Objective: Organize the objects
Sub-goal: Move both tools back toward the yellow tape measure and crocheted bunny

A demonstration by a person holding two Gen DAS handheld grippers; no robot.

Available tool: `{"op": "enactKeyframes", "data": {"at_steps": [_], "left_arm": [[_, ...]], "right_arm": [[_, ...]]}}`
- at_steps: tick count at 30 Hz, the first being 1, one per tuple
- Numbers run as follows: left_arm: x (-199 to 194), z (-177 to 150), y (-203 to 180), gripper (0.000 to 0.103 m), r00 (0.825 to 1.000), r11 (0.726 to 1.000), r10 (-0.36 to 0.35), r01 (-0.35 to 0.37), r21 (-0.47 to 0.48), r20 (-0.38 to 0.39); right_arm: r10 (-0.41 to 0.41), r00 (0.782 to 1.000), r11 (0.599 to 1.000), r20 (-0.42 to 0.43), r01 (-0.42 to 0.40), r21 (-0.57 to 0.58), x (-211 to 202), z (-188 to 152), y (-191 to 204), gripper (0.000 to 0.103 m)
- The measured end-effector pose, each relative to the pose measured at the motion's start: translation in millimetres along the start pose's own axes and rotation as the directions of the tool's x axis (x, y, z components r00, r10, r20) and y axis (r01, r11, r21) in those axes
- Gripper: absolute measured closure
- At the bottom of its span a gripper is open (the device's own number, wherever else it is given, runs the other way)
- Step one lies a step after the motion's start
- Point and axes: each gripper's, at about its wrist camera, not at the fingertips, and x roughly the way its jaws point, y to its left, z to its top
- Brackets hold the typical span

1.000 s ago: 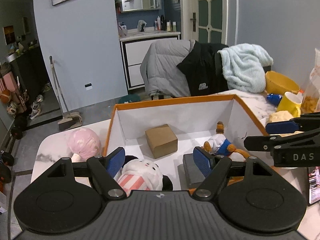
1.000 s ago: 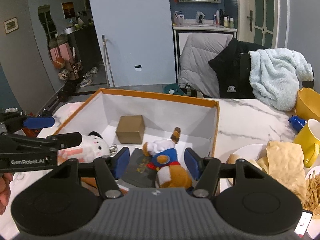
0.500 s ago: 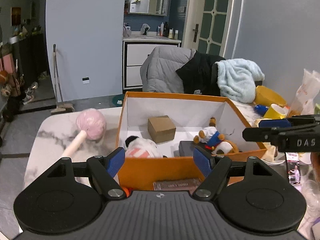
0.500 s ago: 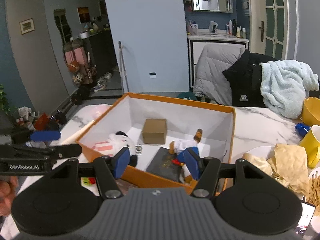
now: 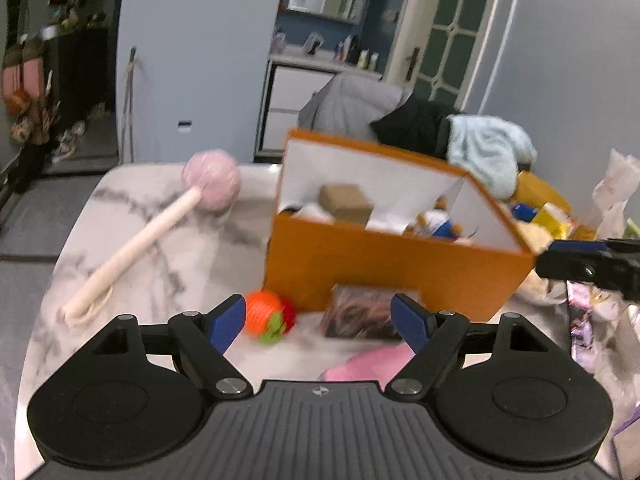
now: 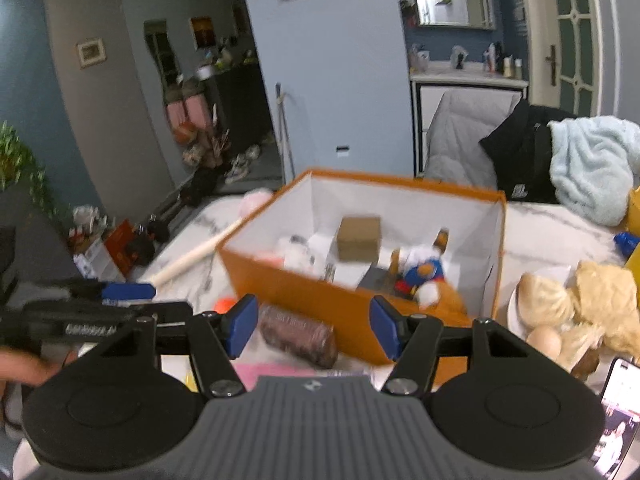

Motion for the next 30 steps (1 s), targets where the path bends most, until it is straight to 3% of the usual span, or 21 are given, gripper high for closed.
{"op": "enactKeyframes", "data": {"at_steps": [4, 12, 14, 16, 19, 25, 30], "left_arm": [[3, -15, 9, 0.009, 1.0, 1.0, -0.006, 0.006, 0.005, 0.009], [15, -30, -1, 0.009, 0.993, 0.986, -0.077, 0.089, 0.144, -0.087], [18, -34, -9, 0.009, 0.987, 0.966, -0.101, 0.128, 0.224, -0.127], [21, -42, -17, 0.009, 0.977, 0.93, -0.12, 0.173, 0.325, -0.179], [30, -56, -20, 0.009, 0.97, 0.893, -0.095, 0.183, 0.412, -0.224], [46, -60, -10, 0.011, 0.969, 0.898, -0.071, 0.166, 0.408, -0.236], [59, -63, -12, 0.009, 0.956, 0.895, -0.085, 0.198, 0.399, -0.282]], "right_arm": [[0.001, 0.998, 0.999, -0.055, -0.004, -0.049, 9, -16, 7, 0.037], [0.033, 0.995, 0.995, -0.099, -0.042, -0.091, 14, -19, 17, 0.03], [0.046, 0.991, 0.988, -0.122, -0.063, -0.138, 10, -17, 20, 0.029], [0.059, 0.987, 0.974, -0.149, -0.09, -0.21, 4, -16, 23, 0.022], [0.101, 0.973, 0.944, -0.205, -0.159, -0.29, 0, -21, 22, 0.019], [0.094, 0.946, 0.943, -0.31, -0.184, -0.276, 5, -30, 1, 0.019], [0.051, 0.932, 0.946, -0.359, -0.16, -0.283, 10, -38, -10, 0.019]]}}
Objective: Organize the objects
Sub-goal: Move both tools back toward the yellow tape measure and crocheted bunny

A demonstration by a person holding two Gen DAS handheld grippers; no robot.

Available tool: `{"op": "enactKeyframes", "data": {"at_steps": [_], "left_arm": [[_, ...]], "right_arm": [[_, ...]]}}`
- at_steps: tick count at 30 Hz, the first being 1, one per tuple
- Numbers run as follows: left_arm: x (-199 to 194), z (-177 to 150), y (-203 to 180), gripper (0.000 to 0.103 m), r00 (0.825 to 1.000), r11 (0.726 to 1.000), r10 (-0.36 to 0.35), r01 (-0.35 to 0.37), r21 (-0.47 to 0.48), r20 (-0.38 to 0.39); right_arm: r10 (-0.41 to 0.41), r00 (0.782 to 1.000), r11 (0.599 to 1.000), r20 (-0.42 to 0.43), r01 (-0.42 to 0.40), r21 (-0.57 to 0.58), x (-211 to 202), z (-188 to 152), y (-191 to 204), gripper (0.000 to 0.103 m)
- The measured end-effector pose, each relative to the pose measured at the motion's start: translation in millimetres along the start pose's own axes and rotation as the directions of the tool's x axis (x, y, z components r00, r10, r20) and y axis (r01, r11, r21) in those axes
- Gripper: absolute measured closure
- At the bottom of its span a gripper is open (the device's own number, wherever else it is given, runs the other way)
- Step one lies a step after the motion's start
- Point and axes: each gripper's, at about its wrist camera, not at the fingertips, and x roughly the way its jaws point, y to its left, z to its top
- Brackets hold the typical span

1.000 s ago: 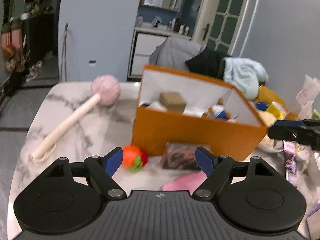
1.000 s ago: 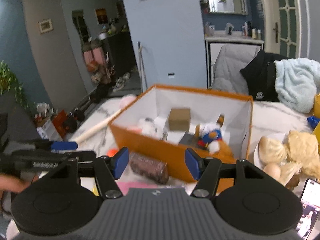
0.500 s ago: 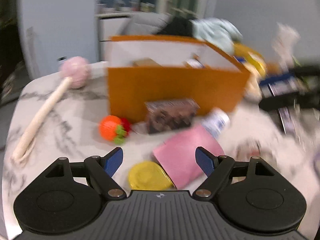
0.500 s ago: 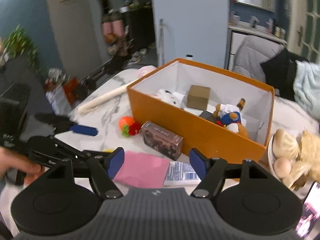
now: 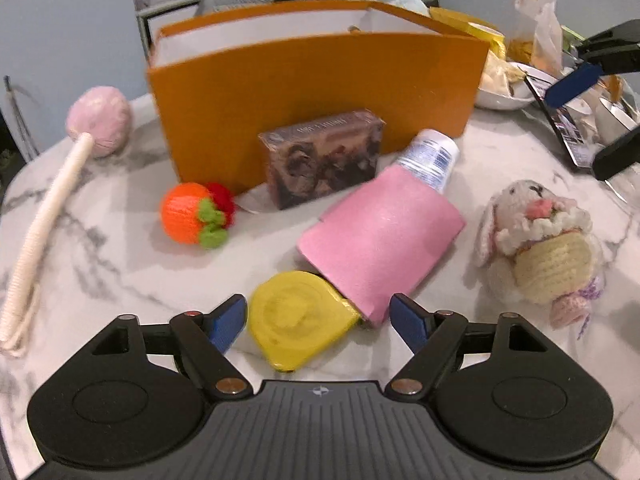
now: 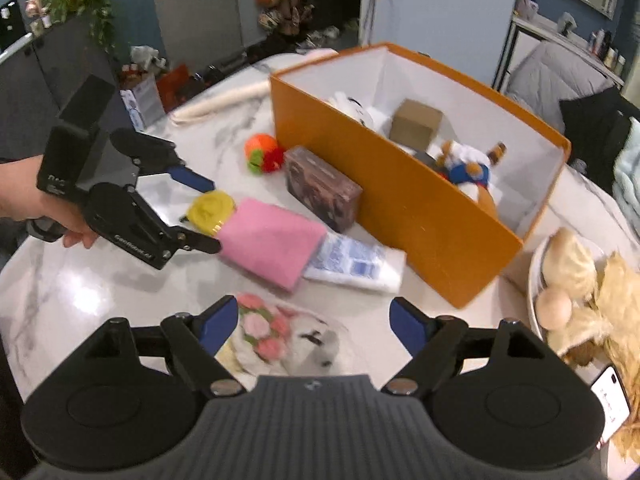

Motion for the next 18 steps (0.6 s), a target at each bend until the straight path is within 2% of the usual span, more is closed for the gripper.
{"op": "enactKeyframes", "data": {"at_steps": [5, 8, 12, 18], "left_arm": [[8, 3, -14, 0.009, 1.0, 0.997, 0.021, -0.019, 0.076, -0.016], [9, 1, -23, 0.011, 0.999, 0.988, 0.033, -0.028, 0.152, -0.03], [8, 2, -15, 0.021, 0.997, 0.995, 0.007, 0.001, 0.105, -0.073], [6, 1, -4, 0.023, 0.994, 1.0, 0.0, 0.003, 0.029, -0.106]], "right_arm": [[0.0, 1.0, 1.0, -0.021, 0.0, 0.01, 4, -1, -4, 0.019], [0.002, 0.999, 1.0, -0.039, -0.002, -0.002, 6, -2, -2, 0.019], [-0.007, 0.998, 1.0, -0.066, 0.006, -0.009, 12, -4, -2, 0.019], [-0.012, 0.995, 1.0, -0.097, 0.01, -0.021, 19, -6, 2, 0.019]]}}
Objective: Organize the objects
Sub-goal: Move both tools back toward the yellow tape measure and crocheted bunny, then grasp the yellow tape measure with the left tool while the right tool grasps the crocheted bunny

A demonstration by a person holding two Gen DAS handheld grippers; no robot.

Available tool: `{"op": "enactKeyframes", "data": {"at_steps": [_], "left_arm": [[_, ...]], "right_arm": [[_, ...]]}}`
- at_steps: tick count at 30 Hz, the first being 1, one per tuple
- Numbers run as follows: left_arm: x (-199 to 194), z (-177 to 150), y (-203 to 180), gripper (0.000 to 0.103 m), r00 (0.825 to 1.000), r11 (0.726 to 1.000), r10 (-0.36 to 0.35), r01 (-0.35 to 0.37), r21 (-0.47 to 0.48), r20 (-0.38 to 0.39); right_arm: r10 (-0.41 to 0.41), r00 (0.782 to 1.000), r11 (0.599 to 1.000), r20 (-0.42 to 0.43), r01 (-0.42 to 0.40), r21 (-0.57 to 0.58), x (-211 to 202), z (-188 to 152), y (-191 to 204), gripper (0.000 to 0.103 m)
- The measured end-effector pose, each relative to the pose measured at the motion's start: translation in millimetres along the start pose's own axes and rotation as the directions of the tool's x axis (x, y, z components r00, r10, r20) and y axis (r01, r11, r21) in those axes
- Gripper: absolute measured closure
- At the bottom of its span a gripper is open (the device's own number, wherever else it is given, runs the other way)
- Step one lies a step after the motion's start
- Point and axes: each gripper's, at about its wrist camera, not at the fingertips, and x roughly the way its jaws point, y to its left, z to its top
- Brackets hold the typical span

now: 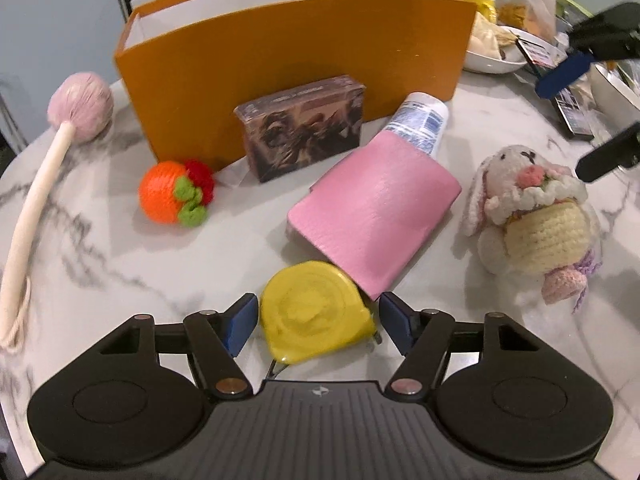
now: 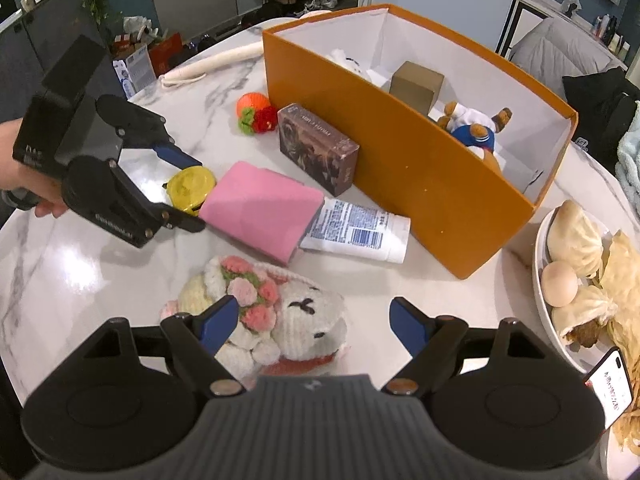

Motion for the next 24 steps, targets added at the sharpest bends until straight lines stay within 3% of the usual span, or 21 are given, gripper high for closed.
{"op": "enactKeyframes", "data": {"at_steps": [8, 14, 19, 22, 24], "left_arm": [[-3, 3, 7, 0.037, 0.999, 0.997, 0.045, -0.047, -0.057, -0.031], [-4, 1, 12, 0.037, 0.996, 0.993, 0.071, -0.075, -0.091, -0.054], [-5, 2, 13, 0.037, 0.996, 0.992, 0.071, -0.077, -0.101, -0.061], [-5, 2, 13, 0.036, 0.996, 0.992, 0.071, -0.077, -0.102, -0.061], [-5, 2, 13, 0.036, 0.996, 0.992, 0.071, -0.077, -0.103, -0.059]], "right_arm": [[0.013, 1.0, 1.0, -0.009, -0.013, 0.001, 4, -1, 3, 0.019], [0.058, 0.998, 0.998, -0.001, -0.058, -0.005, 2, 0, 6, 0.019], [0.132, 0.99, 0.984, -0.044, -0.136, -0.113, 5, -4, 27, 0.019], [0.108, 0.99, 0.978, -0.094, -0.122, -0.167, 19, -8, 40, 0.02], [0.045, 0.995, 0.969, -0.084, -0.064, -0.239, 27, -10, 53, 0.019]]}}
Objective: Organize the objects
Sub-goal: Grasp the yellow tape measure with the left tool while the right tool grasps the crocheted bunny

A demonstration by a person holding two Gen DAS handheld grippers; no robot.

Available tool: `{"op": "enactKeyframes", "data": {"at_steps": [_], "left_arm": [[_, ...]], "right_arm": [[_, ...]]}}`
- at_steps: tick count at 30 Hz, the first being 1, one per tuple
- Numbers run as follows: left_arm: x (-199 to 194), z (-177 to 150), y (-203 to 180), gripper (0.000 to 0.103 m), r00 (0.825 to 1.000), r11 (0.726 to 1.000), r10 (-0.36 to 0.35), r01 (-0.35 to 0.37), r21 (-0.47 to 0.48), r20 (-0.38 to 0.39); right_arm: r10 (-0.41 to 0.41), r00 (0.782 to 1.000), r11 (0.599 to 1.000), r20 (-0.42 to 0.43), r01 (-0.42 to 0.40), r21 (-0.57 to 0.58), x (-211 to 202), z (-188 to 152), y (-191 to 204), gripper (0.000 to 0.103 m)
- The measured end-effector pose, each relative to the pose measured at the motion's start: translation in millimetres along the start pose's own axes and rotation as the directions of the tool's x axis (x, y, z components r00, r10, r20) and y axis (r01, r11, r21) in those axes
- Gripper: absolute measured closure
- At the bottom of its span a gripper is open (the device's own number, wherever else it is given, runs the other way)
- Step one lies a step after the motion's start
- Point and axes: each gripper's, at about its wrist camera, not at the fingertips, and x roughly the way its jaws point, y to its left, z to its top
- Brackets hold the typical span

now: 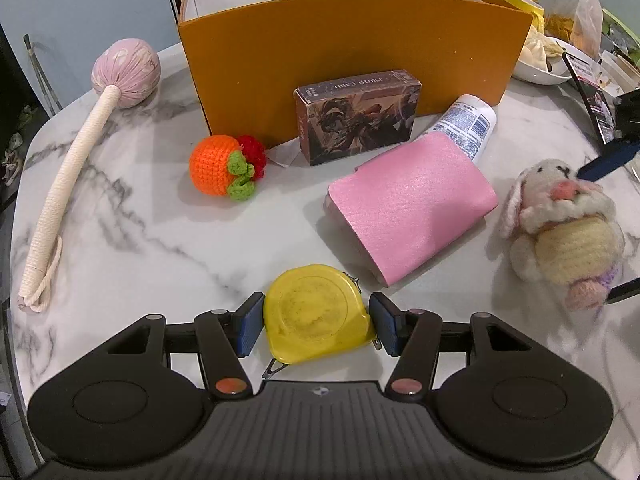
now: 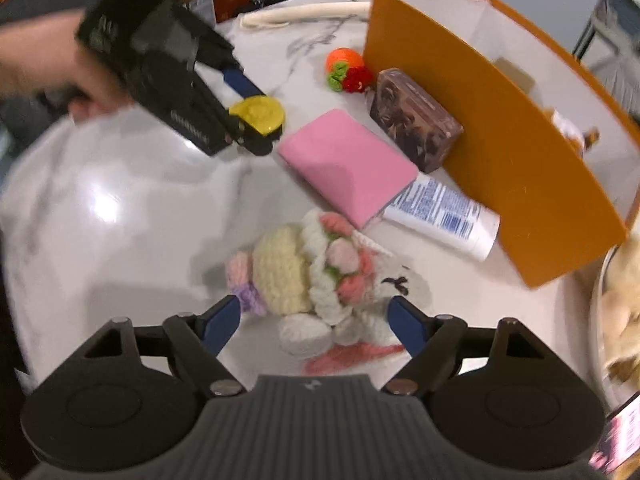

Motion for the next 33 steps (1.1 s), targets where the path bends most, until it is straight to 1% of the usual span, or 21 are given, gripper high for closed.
{"op": "enactKeyframes", "data": {"at_steps": [3, 6, 8, 10, 11, 13, 15, 18, 21, 26, 28, 33], "left_arm": [[0, 0, -1, 0.036, 1.0, 1.0, 0.003, -0.003, 0.0, 0.003], [0, 0, -2, 0.036, 1.0, 1.0, 0.005, -0.005, -0.001, 0.006], [0, 0, -2, 0.036, 1.0, 1.0, 0.004, -0.004, -0.002, 0.005], [0, 0, -2, 0.036, 1.0, 1.0, 0.006, -0.006, -0.001, 0.005], [0, 0, -2, 0.036, 1.0, 1.0, 0.007, -0.007, 0.002, 0.004], [-1, 0, -2, 0.036, 1.0, 1.0, 0.006, -0.006, 0.005, 0.0], [-2, -1, -4, 0.037, 1.0, 1.0, 0.012, -0.012, 0.019, -0.003], [-4, -1, -6, 0.037, 1.0, 0.999, 0.029, -0.028, 0.043, -0.01], [-6, -2, -5, 0.037, 1.0, 0.999, 0.024, -0.023, 0.04, -0.011], [-11, -2, -5, 0.037, 1.0, 0.999, 0.029, -0.029, 0.039, 0.004], [-13, -2, -5, 0.037, 1.0, 0.999, 0.03, -0.03, 0.036, 0.008], [-15, -4, -5, 0.037, 0.999, 0.999, 0.035, -0.035, 0.038, 0.007]], "right_arm": [[-0.102, 0.995, 0.987, 0.021, 0.104, -0.124, 10, -1, 19, 0.016], [-0.204, 0.978, 0.953, 0.04, 0.207, -0.22, 23, -1, 32, 0.015], [-0.267, 0.962, 0.922, 0.059, 0.273, -0.274, 32, -3, 37, 0.018], [-0.32, 0.944, 0.888, 0.079, 0.328, -0.322, 39, -4, 41, 0.025], [-0.338, 0.937, 0.874, 0.087, 0.347, -0.34, 41, -4, 42, 0.026], [-0.334, 0.939, 0.879, 0.084, 0.343, -0.331, 38, -2, 40, 0.028], [-0.313, 0.946, 0.9, 0.083, 0.323, -0.294, 32, 2, 35, 0.031], [-0.273, 0.958, 0.938, 0.089, 0.286, -0.197, 20, 7, 22, 0.033], [-0.253, 0.963, 0.958, 0.098, 0.263, -0.116, 9, 10, 11, 0.035], [-0.236, 0.967, 0.971, 0.099, 0.238, -0.008, -1, 11, -2, 0.04], [-0.224, 0.97, 0.975, 0.099, 0.222, 0.03, -1, 13, -5, 0.05], [-0.186, 0.98, 0.98, 0.076, 0.179, 0.091, -4, 13, -13, 0.05]]}}
